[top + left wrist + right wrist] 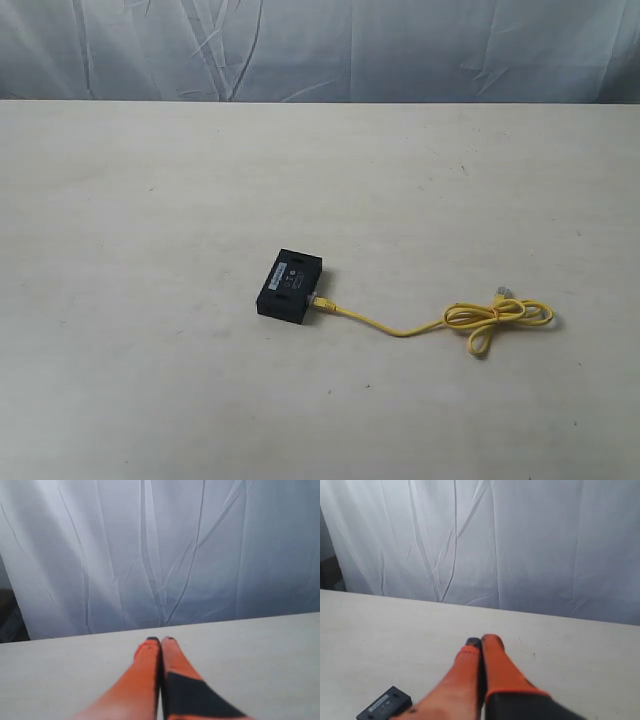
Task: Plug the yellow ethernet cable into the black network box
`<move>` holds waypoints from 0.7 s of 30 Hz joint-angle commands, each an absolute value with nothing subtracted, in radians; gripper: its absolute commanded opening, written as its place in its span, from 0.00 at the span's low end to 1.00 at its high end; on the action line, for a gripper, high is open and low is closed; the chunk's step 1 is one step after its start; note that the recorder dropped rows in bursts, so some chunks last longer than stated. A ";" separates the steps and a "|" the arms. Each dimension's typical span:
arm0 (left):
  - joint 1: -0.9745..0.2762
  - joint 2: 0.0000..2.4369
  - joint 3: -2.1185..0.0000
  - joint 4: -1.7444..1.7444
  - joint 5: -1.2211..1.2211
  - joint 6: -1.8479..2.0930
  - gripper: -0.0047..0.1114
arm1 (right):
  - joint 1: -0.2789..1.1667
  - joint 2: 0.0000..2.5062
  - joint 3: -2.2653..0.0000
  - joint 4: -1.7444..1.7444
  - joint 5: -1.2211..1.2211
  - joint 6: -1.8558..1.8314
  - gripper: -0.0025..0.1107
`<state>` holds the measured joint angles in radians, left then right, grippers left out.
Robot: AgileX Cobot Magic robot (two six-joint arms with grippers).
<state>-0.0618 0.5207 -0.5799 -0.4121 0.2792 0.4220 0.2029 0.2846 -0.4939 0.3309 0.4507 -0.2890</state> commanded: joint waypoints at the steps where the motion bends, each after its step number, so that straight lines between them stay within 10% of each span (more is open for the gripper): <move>1: -0.063 0.442 -0.541 -0.379 0.274 0.428 0.04 | 0.197 0.197 -0.437 0.321 0.391 -0.289 0.02; 21: -0.061 0.362 -0.541 -0.326 0.295 0.430 0.04 | 0.197 0.175 -0.435 0.323 0.397 -0.289 0.02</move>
